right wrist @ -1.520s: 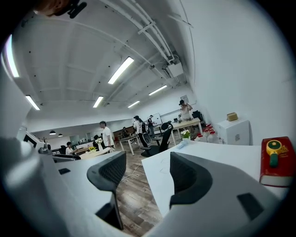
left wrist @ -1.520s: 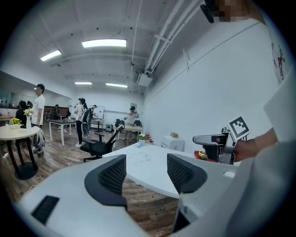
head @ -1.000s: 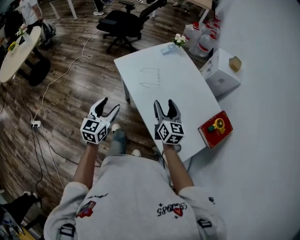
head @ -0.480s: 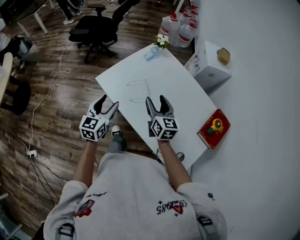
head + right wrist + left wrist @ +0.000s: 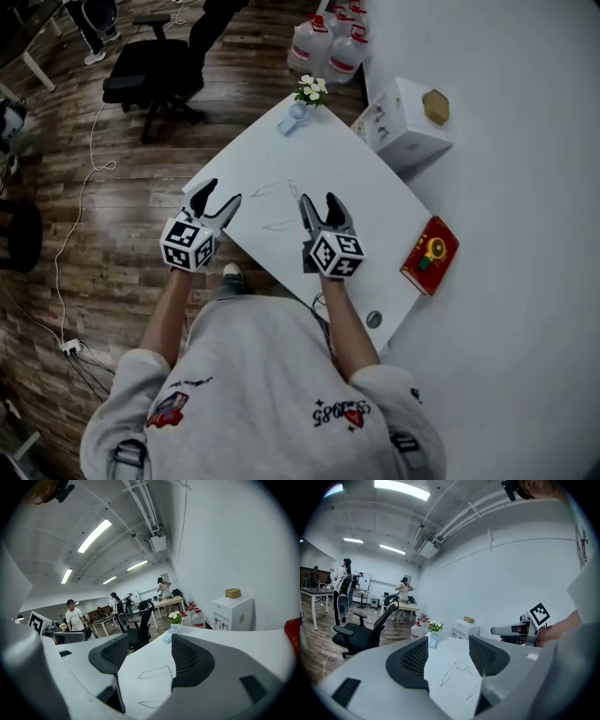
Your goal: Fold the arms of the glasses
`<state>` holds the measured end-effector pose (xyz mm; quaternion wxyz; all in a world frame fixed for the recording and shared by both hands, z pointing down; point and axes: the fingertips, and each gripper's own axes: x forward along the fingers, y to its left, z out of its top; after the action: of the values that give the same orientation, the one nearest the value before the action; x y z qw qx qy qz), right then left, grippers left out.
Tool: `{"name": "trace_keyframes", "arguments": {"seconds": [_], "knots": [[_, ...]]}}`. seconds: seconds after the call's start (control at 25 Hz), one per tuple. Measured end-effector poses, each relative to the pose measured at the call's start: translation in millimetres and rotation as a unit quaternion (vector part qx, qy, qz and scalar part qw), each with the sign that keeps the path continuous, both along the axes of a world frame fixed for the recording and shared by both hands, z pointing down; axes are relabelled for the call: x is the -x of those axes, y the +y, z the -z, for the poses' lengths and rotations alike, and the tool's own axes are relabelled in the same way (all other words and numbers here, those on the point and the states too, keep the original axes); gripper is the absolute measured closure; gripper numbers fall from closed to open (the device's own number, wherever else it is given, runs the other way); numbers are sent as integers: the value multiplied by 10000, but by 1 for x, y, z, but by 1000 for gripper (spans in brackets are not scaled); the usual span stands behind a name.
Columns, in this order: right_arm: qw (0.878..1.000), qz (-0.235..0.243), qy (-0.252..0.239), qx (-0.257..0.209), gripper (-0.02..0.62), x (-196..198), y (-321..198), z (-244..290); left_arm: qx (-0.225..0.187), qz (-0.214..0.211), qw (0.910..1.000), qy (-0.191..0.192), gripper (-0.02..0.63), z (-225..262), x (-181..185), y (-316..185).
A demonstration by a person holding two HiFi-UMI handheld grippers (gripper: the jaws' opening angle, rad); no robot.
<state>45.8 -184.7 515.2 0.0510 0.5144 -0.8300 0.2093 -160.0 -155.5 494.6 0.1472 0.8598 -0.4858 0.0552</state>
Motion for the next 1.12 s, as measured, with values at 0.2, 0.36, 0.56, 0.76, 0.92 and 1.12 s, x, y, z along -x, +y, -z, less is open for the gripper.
{"name": "trace_keyframes", "arguments": {"seconds": [0.2, 0.36, 0.56, 0.76, 0.92, 1.12], "knots": [[9996, 39, -42, 282, 319, 1, -25, -13, 82, -279, 9996, 63, 337, -11, 2, -29], [9990, -27, -63, 436, 328, -13, -39, -23, 296, -459, 9985, 60, 339, -31, -8, -48], [9975, 9, -50, 710, 334, -33, -54, -45, 457, -629, 9969, 71, 339, -49, -29, -74], [9941, 221, -146, 1047, 337, -44, -80, -73, 657, -696, 9954, 39, 341, -69, -44, -95], [9892, 545, -121, 1352, 353, -41, -92, -103, 887, -690, 9937, -37, 341, -91, -46, -99], [9726, 1053, -462, 2019, 396, -29, -96, -147, 1111, -583, 9920, -137, 341, -118, -38, -98]]}}
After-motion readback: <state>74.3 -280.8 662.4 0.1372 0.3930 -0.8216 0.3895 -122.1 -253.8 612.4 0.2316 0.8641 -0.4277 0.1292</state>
